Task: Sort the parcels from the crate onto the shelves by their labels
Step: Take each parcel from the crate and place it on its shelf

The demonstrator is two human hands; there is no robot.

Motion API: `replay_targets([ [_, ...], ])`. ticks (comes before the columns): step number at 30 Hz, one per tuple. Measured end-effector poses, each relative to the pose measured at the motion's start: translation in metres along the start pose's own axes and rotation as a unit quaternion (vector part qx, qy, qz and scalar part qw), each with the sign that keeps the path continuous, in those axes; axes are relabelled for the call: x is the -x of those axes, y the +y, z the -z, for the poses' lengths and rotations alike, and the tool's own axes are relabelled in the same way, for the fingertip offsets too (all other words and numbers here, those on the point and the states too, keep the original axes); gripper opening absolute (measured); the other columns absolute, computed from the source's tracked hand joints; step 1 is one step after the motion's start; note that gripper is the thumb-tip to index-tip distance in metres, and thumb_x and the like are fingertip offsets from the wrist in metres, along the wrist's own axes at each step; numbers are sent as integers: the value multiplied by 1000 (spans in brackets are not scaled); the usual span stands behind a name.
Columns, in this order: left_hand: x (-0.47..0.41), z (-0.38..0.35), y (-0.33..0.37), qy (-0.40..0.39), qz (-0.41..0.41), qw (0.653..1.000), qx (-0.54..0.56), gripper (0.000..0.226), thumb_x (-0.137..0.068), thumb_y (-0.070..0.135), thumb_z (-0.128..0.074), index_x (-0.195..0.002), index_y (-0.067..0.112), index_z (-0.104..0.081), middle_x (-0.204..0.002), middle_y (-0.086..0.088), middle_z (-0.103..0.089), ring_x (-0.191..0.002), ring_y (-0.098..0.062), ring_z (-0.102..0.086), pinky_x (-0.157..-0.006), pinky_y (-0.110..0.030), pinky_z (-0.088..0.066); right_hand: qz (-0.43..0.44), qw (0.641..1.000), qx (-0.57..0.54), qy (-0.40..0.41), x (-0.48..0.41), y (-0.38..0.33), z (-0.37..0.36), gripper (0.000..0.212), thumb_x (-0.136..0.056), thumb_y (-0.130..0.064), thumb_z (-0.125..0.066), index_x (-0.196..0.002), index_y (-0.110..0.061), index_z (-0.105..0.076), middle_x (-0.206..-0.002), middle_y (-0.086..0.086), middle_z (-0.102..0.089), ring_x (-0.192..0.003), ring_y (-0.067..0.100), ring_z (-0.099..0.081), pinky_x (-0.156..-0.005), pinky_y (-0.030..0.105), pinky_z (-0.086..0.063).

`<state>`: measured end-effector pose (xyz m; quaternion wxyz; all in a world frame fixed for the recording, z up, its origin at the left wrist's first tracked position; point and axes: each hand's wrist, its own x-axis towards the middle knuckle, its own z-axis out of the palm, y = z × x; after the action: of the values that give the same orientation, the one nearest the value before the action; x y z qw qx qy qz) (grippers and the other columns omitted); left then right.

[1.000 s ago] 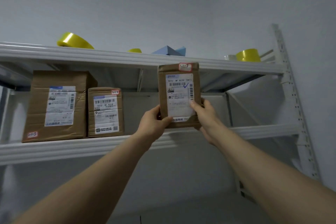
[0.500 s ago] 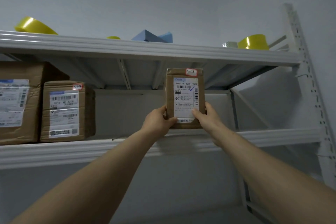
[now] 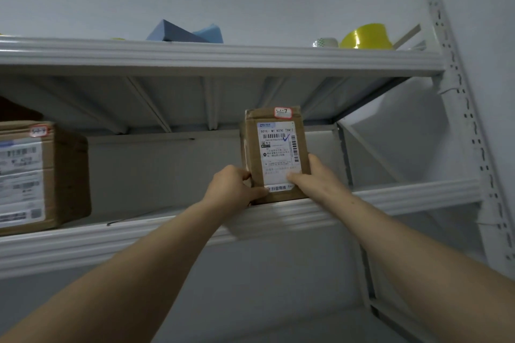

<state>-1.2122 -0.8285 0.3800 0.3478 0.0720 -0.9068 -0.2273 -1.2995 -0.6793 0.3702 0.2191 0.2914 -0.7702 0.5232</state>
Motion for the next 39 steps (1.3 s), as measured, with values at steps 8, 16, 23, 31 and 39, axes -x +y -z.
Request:
replay_targets([
  [8, -9, -12, 7, 7, 2, 999, -31, 34, -81, 33, -72, -97, 3, -71, -88, -9, -71, -82, -23, -66, -74, -35, -53, -9, 999, 38, -11, -2, 13, 3, 47, -86, -29, -60, -129, -17, -44, -124, -2, -59, -114, 20, -55, -97, 37, -45],
  [16, -8, -13, 11, 2, 2, 998, -70, 28, -85, 30, -69, -84, 3, -65, -72, -4, -60, -61, -14, -51, -53, -25, -38, -7, 997, 76, -14, -5, 18, 1, 50, -87, -34, -60, -130, -16, -41, -124, -2, -59, -112, 21, -56, -97, 40, -46],
  [23, -7, -15, 15, -3, 12, 997, -78, 37, -88, 23, -64, -59, 15, -43, -63, 3, -46, -59, -14, -44, -47, -22, -31, -14, 994, 104, -13, -9, 17, -4, 49, -87, -39, -59, -128, -18, -42, -124, -2, -59, -111, 22, -57, -97, 42, -47],
  [31, 10, -14, 23, 23, 24, 999, -43, 28, -84, 29, -68, -67, 13, -53, -77, -16, -57, -64, -16, -53, -46, -21, -29, -37, 996, 76, -4, -3, 18, -2, 63, -88, -40, -60, -135, -11, -31, -133, 4, -54, -118, 25, -53, -100, 41, -44],
  [39, 65, -39, 37, 187, -201, 961, -25, 44, -88, 18, -57, -131, 10, -53, -132, -7, -52, -113, -27, -54, -88, -36, -44, -42, 983, 76, 163, 62, 41, 30, 78, -86, -33, -61, -148, -10, -20, -149, 12, -33, -135, 29, -36, -110, 39, -32],
])
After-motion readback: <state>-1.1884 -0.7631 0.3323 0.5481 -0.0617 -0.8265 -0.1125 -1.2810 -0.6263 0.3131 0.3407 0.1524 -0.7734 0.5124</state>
